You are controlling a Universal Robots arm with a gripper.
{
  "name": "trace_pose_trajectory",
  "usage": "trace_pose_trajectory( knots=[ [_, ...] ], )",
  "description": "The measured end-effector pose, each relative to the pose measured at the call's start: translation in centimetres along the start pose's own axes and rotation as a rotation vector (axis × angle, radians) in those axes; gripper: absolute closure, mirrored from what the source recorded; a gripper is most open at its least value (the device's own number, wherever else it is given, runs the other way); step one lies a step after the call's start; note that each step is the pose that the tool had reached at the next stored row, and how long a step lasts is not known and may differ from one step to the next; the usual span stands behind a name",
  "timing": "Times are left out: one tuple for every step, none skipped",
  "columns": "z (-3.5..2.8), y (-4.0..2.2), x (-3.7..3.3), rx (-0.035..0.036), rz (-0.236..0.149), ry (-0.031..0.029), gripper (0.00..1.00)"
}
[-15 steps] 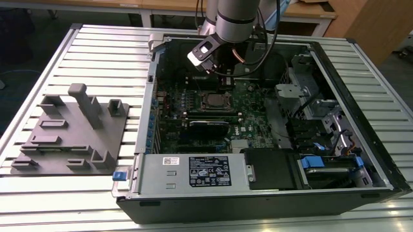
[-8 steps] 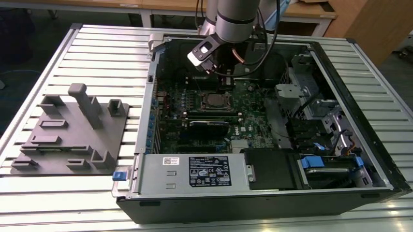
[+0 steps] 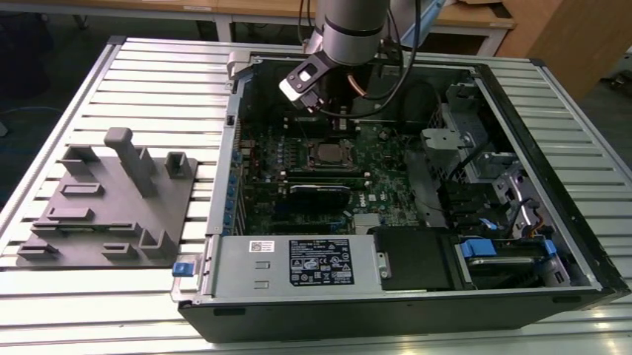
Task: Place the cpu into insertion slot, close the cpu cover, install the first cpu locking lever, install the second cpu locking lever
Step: 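Install the first cpu locking lever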
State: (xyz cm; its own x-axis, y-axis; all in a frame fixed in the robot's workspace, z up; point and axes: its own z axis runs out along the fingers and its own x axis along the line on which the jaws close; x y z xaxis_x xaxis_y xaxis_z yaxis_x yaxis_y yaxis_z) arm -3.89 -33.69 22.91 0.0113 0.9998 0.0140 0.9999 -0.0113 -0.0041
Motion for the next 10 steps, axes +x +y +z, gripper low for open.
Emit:
trace_pose_trajectory(
  knots=[
    [0.00, -0.28, 0.00, -0.0001, 0.000, 0.0001, 0.90],
    [0.00, -0.55, -0.01, 0.0000, 0.000, 0.0001, 0.90],
    [0.01, -0.56, -0.01, -0.0001, 0.000, 0.0001, 0.90],
    [0.00, -0.56, -0.01, 0.0000, 0.000, 0.0001, 0.90],
    [-0.03, -0.56, -0.01, 0.0000, 0.000, 0.0000, 0.90],
    [-0.08, -0.57, -0.01, 0.0001, 0.000, -0.0001, 0.90],
    [-0.13, -0.56, -0.01, 0.0000, 0.000, 0.0000, 0.90],
    [-0.20, -0.56, 0.00, -0.0001, 0.000, 0.0001, 0.90],
    [-0.30, -0.56, -0.01, 0.0000, 0.000, 0.0000, 0.90],
    [-0.39, -0.56, 0.00, 0.0000, 0.000, 0.0001, 0.90]
  ],
)
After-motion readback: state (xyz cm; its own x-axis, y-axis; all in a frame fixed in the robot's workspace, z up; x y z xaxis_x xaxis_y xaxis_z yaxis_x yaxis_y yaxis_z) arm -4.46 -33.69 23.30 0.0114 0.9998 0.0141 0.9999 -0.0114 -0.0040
